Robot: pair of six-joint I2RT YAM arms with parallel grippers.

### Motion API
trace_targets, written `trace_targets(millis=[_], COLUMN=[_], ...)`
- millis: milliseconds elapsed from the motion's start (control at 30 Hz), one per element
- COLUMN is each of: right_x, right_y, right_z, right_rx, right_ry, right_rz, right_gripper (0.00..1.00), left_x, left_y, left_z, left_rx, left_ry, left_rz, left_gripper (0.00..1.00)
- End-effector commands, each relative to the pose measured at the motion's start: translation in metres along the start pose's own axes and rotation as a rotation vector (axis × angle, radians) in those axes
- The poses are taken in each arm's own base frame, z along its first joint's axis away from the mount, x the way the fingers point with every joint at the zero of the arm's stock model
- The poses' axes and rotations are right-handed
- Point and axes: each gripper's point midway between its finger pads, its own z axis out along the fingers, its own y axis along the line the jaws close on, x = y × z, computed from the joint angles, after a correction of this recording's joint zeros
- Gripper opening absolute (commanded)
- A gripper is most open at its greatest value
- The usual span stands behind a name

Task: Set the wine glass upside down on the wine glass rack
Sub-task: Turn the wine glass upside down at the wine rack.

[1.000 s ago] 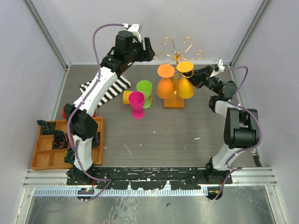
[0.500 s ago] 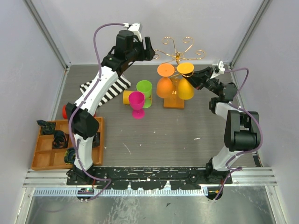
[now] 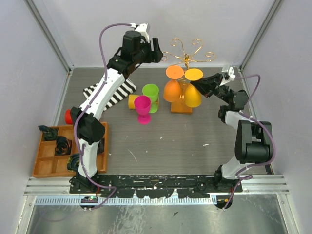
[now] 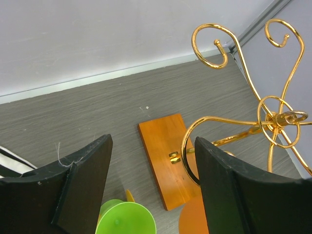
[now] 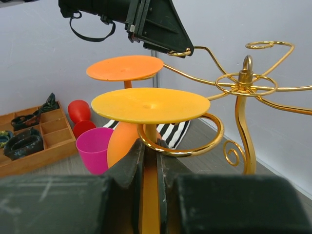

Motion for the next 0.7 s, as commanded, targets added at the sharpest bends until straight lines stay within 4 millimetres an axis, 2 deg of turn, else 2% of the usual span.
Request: trace_targets(millis=[0,400,667], right_x=[-0.045,-0.051,-0.049], right_y=[0.026,0.003,-0.019], right_z=[0.004,-0.017,-0.014], right_rx=[-0.045,0.12,0.175], right_ry=[-0.121,-0.184,-0.165], right_rz=[-0.198,-0.16,-0.131], right_gripper=[0.01,0.01,0.04], left_x=[0.013,0.014,0.014], left_y=[-0.01,-0.008,-0.007], left_z=[-0.001,0.0,-0.001], left_rx=[0.026,0.016,0.012], left_ry=[0.052,0.053,0.053], left_rz=[0.017,0.025,0.028], left_gripper=[0.76,0.77,0.77])
